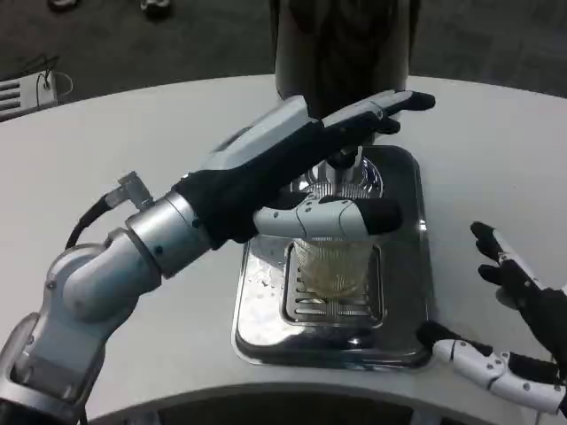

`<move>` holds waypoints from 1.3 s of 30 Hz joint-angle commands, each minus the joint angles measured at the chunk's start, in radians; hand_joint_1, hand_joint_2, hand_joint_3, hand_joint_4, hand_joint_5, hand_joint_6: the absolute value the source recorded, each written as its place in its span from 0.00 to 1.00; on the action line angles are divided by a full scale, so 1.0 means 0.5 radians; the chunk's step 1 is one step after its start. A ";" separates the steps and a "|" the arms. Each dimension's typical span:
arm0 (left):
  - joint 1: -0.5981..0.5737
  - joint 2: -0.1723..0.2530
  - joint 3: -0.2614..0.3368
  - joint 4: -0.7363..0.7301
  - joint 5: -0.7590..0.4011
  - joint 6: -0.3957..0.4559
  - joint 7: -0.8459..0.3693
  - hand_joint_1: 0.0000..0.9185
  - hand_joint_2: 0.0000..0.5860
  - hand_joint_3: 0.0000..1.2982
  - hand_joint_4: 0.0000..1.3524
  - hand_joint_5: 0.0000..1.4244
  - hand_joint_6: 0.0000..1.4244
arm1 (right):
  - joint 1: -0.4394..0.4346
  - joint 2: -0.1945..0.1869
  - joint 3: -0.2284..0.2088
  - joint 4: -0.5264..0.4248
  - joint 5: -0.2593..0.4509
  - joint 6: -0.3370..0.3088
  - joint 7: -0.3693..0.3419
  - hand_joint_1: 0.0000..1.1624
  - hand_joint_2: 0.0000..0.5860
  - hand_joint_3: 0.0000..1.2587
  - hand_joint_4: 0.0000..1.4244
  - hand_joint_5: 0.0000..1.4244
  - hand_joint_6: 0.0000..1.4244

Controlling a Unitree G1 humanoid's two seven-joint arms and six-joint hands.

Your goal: Grasp the cup under the faucet to collect the drink, then remove the cup.

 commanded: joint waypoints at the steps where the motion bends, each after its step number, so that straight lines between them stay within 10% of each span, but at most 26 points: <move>1: 0.074 0.036 -0.054 0.031 0.068 0.062 -0.094 0.00 0.00 0.09 0.02 0.09 0.12 | -0.115 -0.054 0.042 0.144 0.038 -0.077 -0.102 0.63 0.38 0.00 0.00 0.04 0.04; 22: 0.112 0.080 -0.008 -0.073 0.047 0.095 -0.098 0.00 0.00 0.10 0.03 0.09 0.10 | -0.385 -0.155 0.269 0.547 0.188 -0.283 -0.243 0.66 0.35 0.00 0.00 0.00 0.00; 39: 0.167 0.123 0.041 -0.181 0.020 0.137 -0.122 0.00 0.00 0.11 0.04 0.09 0.10 | -0.596 -0.066 0.414 0.761 0.117 -0.302 -0.465 0.69 0.31 0.00 0.00 0.00 0.00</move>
